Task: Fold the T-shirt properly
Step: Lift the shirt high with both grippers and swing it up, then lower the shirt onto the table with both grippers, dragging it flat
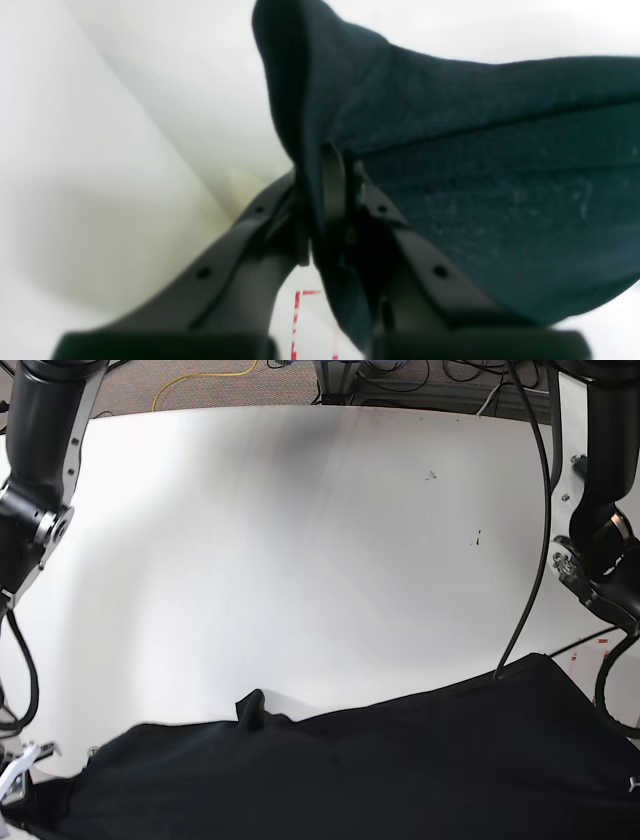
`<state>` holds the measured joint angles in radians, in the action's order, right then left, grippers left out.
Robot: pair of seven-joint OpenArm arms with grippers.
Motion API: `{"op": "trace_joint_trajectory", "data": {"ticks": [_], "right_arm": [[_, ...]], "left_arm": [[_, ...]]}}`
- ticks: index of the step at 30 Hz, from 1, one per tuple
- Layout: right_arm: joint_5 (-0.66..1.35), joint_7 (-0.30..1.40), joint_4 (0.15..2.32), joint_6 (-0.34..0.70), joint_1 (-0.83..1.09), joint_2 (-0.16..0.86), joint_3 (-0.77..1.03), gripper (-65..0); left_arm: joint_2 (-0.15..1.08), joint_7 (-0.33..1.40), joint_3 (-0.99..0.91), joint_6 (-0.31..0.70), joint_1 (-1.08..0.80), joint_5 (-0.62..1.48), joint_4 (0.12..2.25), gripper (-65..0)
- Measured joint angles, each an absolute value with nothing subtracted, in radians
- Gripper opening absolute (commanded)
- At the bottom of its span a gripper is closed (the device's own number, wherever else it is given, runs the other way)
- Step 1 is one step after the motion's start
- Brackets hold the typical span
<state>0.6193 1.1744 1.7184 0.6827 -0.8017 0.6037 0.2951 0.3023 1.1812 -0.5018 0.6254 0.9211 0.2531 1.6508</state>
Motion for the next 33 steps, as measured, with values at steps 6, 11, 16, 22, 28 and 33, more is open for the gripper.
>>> {"op": "trace_joint_trajectory", "data": {"ticks": [6, 11, 16, 22, 28, 33], "right_arm": [[0.593, 1.174, 1.842, 0.673, -0.537, 0.527, 0.427, -65.0], [0.610, 1.155, 1.909, 0.681, -0.287, 0.444, 0.512, -65.0], [0.582, 1.066, 1.908, 0.676, -0.097, 0.376, 0.541, -65.0], [0.569, 0.984, 1.903, 0.671, 0.106, 0.310, 0.551, -65.0], [0.580, 0.957, 1.905, 0.673, 0.203, 0.275, 0.551, -65.0], [0.576, 0.955, 1.905, 0.672, 0.265, 0.260, 0.553, -65.0]], "left_arm": [[0.298, 1.184, -0.537, 0.625, 0.738, 0.347, 1.678, -65.0], [0.300, 1.198, -0.606, 0.619, 0.548, 0.411, 1.724, -65.0], [0.303, 1.195, -0.607, 0.618, 0.383, 0.445, 1.752, -65.0], [0.291, 1.189, -0.651, 0.621, 0.196, 0.480, 1.758, -65.0], [0.286, 1.186, -0.678, 0.617, 0.072, 0.466, 1.756, -65.0], [0.282, 1.156, -0.672, 0.618, -0.004, 0.481, 1.756, -65.0]]}}
